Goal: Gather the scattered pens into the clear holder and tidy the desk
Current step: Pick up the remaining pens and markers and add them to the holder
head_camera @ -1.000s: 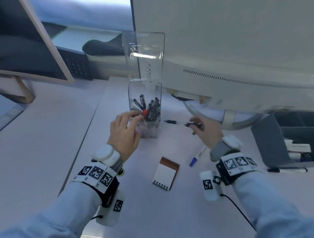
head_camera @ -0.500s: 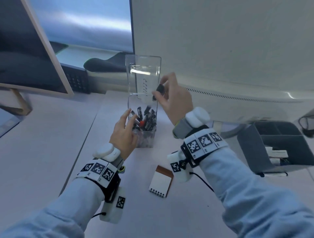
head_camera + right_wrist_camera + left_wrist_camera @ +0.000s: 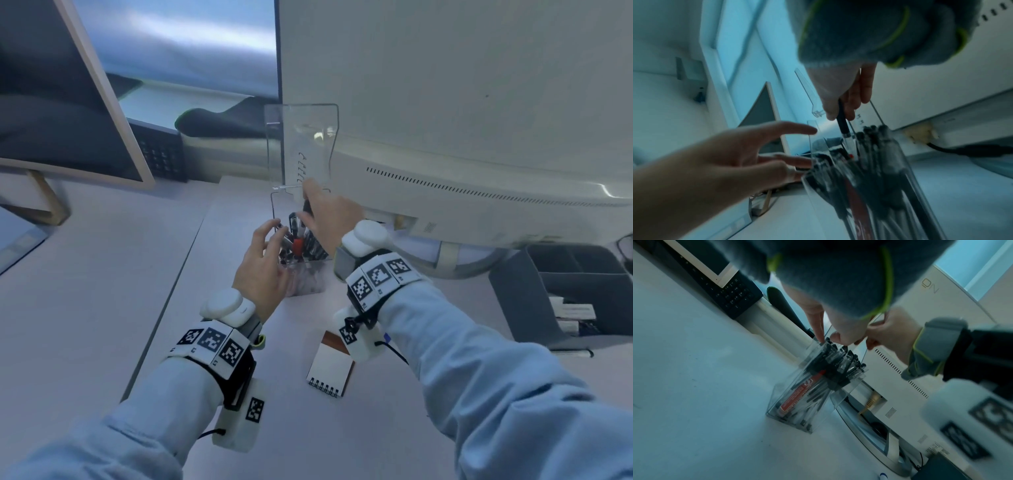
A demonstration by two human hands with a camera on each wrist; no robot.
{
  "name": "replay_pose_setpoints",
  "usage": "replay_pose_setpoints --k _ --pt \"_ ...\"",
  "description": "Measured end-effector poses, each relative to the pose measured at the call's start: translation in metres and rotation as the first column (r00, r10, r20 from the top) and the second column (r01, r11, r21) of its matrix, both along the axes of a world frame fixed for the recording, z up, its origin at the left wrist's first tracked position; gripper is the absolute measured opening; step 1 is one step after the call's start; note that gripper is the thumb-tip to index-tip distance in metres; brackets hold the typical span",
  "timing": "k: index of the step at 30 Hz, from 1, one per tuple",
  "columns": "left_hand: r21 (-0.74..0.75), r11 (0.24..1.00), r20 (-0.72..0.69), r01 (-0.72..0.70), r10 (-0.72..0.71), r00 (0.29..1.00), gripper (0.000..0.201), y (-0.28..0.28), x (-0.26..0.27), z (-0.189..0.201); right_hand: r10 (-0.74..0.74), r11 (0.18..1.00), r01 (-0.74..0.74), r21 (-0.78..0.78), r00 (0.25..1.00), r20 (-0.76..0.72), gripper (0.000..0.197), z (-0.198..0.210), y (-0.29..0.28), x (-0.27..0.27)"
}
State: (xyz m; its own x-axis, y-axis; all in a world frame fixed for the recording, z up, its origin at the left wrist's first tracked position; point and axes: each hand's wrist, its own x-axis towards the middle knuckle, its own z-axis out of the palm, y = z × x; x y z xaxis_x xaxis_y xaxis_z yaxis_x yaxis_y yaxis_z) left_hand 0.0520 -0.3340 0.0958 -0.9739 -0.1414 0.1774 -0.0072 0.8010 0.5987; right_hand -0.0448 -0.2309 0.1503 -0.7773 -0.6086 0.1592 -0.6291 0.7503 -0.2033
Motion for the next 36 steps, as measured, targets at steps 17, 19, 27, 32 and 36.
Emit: replay_pose_setpoints --k 17,19,27,32,36 --pt "-0.022 0.997 -0.023 0.074 -0.074 0.997 0.054 -0.004 0.000 -0.010 -0.073 0.996 0.064 0.065 0.986 0.151 0.040 -0.040 0.011 0.020" --pt "-0.036 0.994 -0.037 0.108 -0.109 0.993 0.048 -0.005 0.000 -0.012 -0.114 0.987 0.133 -0.095 0.977 0.182 0.053 -0.033 0.028 0.030" --pt "-0.008 0.972 -0.022 0.233 -0.233 0.972 0.027 0.035 0.005 -0.017 -0.697 0.632 0.772 0.067 0.528 0.485 0.023 -0.061 0.184 0.049" --pt "0.001 0.881 0.239 0.473 -0.460 0.855 0.050 0.093 0.008 -0.048 -0.767 0.566 0.770 0.295 0.361 0.530 0.074 -0.092 0.208 0.070" --pt "-0.036 0.765 0.405 0.643 -0.577 0.710 0.064 0.133 0.015 -0.063 -0.700 0.579 0.814 0.040 0.472 0.536 0.052 -0.088 0.220 0.089"
